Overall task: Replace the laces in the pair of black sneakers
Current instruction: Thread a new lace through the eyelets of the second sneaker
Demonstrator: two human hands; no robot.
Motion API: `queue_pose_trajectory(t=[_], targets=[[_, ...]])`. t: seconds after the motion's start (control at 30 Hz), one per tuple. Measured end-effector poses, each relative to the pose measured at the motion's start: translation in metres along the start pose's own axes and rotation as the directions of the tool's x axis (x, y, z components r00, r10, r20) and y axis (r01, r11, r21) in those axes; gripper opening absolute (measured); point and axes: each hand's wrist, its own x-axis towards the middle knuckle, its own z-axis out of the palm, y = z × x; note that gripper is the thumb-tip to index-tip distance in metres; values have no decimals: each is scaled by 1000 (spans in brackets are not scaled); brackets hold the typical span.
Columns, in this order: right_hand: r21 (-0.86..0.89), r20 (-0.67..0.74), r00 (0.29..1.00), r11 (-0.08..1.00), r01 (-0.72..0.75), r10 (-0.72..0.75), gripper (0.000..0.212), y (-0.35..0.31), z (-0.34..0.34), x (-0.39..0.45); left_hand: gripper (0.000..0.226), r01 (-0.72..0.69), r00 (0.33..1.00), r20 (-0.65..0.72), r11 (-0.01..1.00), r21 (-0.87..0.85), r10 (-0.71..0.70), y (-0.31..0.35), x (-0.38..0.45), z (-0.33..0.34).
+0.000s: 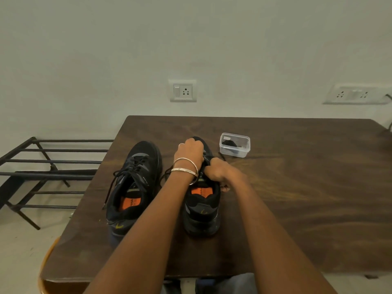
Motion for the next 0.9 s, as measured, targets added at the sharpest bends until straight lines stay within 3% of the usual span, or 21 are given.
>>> queue_pose_trajectory(t=[0.1, 0.2, 0.27, 0.33, 0.4, 0.5, 0.6, 0.73, 0.8, 0.9], targets=[[3, 2, 1000, 1000, -1, 1, 14, 0, -1, -1, 26, 26, 1000, -2, 998, -60, -26, -4, -1, -1], [41, 5, 1000, 999, 1, -1, 17, -1, -2, -5, 31, 163, 978, -74, 938, -305, -194, -23, -3, -5], [61, 1, 1000, 998, -2, 2, 19, -1, -2, -7, 35, 270, 906, -163, 830, -489, -391, -41, -5, -14], [60, 0, 1000, 998, -2, 2, 20, -2, -3, -8, 37, 329, 780, -240, 705, -628, -577, -61, -8, -25], [42, -4, 1000, 999, 3, -3, 21, -3, -3, -8, 32, 278, 715, -308, 659, -699, -628, -72, -11, -29], [54, 5, 1000, 999, -2, 2, 20, -3, -3, -9, 17, 204, 732, -389, 725, -658, -559, -71, -16, -25], [55, 11, 1000, 998, -11, 11, 19, -4, -3, -10, 22, 111, 845, -423, 882, -459, -327, -63, -8, -20], [34, 8, 1000, 999, -16, 15, 20, -5, -3, -10, 19, -75, 981, -195, 962, -263, 23, -40, -2, -6], [9, -1, 1000, 1000, -1, 1, 20, -5, -2, -9, 21, -90, 992, -104, 975, -205, 70, -29, -4, 1], [-11, -6, 1000, 1000, 5, -5, 20, -4, -2, -7, 21, -38, 996, -88, 984, -174, 23, -21, -3, 2]])
